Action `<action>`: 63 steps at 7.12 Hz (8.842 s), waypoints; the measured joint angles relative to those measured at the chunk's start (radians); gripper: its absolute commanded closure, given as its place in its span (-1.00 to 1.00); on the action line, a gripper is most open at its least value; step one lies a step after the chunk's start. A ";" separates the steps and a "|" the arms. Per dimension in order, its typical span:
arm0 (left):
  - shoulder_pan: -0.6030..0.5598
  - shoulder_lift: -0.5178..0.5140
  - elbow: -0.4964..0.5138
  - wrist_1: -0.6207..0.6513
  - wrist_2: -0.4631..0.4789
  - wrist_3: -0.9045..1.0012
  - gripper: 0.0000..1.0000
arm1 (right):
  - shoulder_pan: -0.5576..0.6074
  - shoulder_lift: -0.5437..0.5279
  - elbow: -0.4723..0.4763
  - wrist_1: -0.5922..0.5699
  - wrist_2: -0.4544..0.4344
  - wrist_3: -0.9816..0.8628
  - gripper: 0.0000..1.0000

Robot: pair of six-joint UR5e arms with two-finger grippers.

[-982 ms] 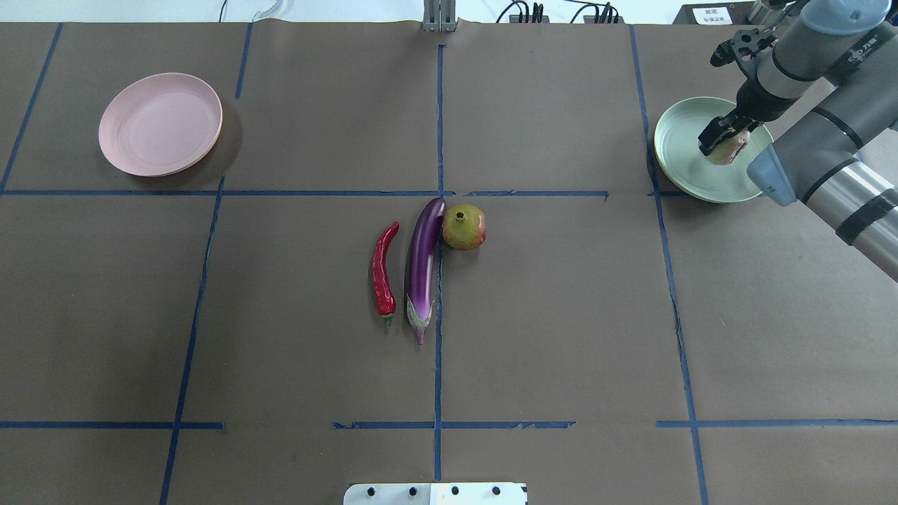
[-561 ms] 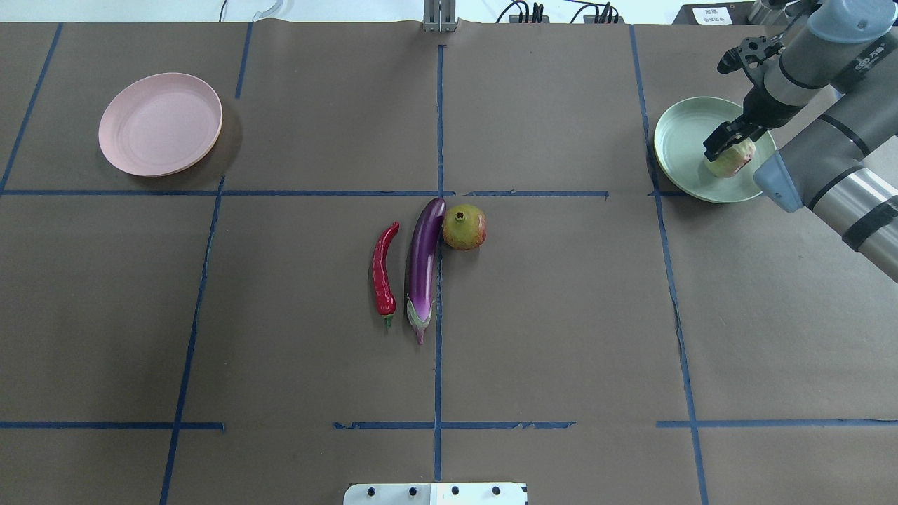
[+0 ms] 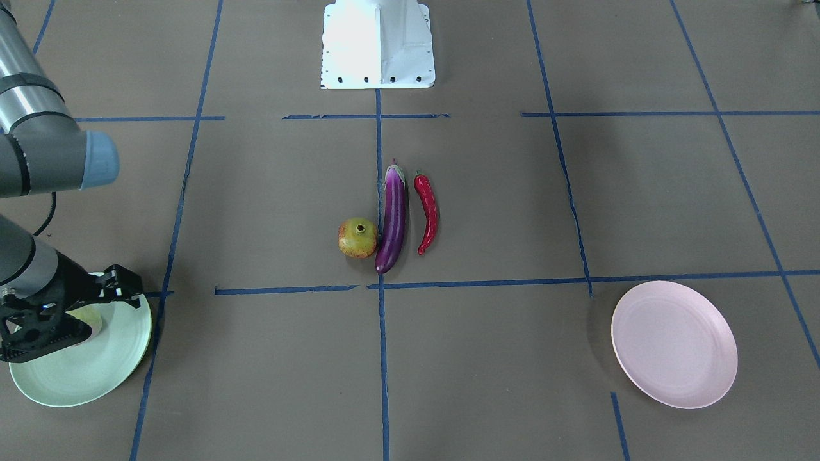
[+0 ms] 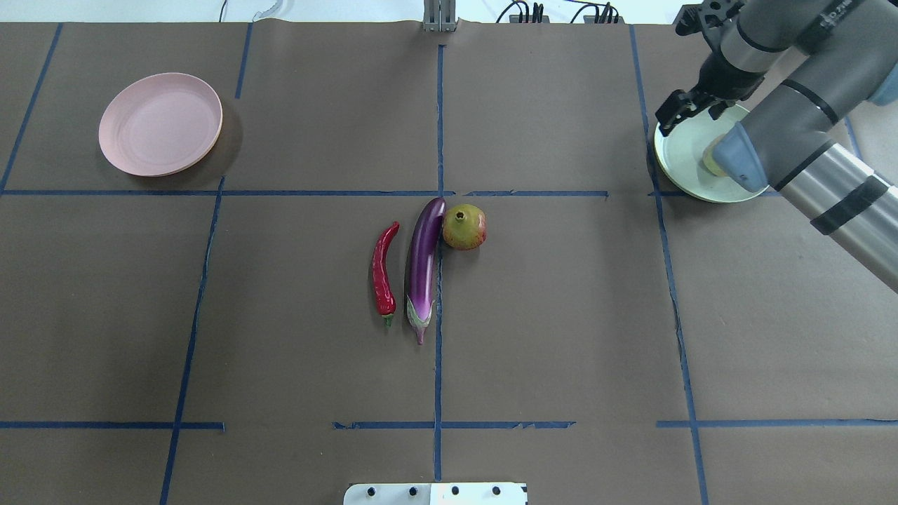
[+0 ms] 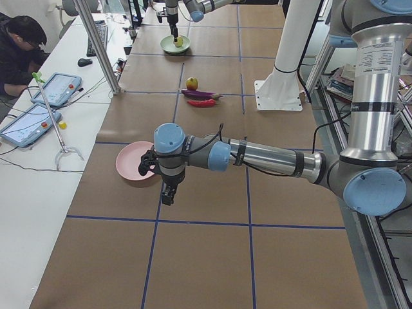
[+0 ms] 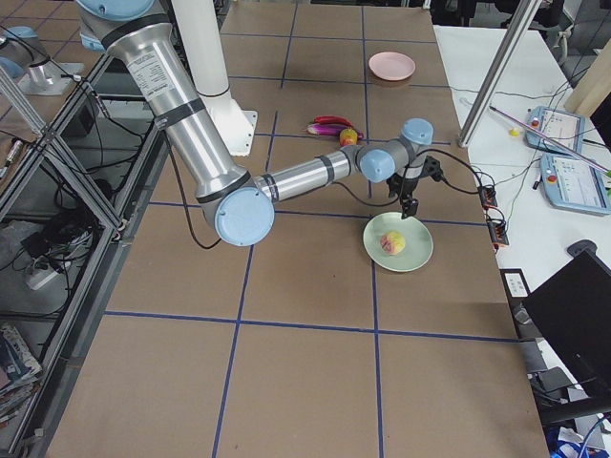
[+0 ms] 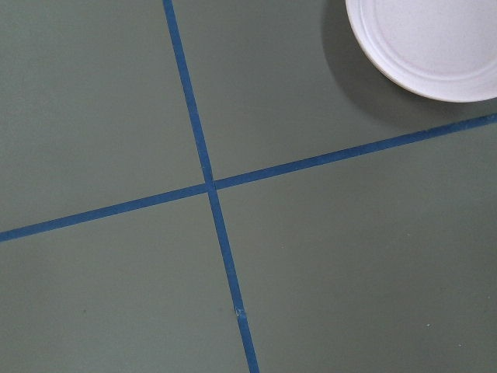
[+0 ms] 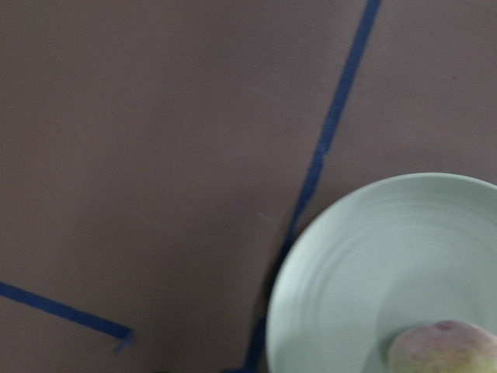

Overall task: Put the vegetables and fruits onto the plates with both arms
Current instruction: 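Move the right gripper back to the pomegranate and grasp it, then carry the pomegranate with the right gripper onto the green plate and release, then reach the left gripper down to the purple eggplant and grasp it, then lift the eggplant with the left gripper and lay it on the pink plate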

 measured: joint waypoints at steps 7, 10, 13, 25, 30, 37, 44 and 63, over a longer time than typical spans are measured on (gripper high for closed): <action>0.000 -0.001 0.000 0.000 -0.002 0.000 -1.00 | -0.479 0.318 0.026 -0.090 -0.339 0.697 -1.00; 0.000 0.000 0.001 0.000 -0.001 0.001 -1.00 | -0.498 0.355 -0.050 -0.092 -0.394 0.652 -1.00; 0.000 0.002 0.001 0.000 -0.001 0.001 -1.00 | -0.499 0.343 -0.055 -0.124 -0.411 0.567 -1.00; 0.000 0.007 0.001 0.000 -0.003 0.003 -1.00 | -0.368 0.353 -0.028 -0.168 -0.332 0.534 1.00; 0.000 0.007 0.001 0.000 -0.003 0.003 -1.00 | -0.003 0.050 -0.021 -0.017 -0.096 -0.072 0.90; 0.000 0.007 -0.002 0.000 -0.003 0.001 -1.00 | -0.031 -0.057 -0.135 0.171 -0.059 -0.095 -1.00; 0.117 -0.097 -0.046 -0.043 -0.004 -0.220 -1.00 | 0.208 -0.086 0.163 -0.287 -0.020 -0.357 -1.00; 1.073 -0.839 0.334 -0.163 0.583 -1.379 1.00 | 0.491 -0.653 0.287 -0.236 0.103 -0.597 -1.00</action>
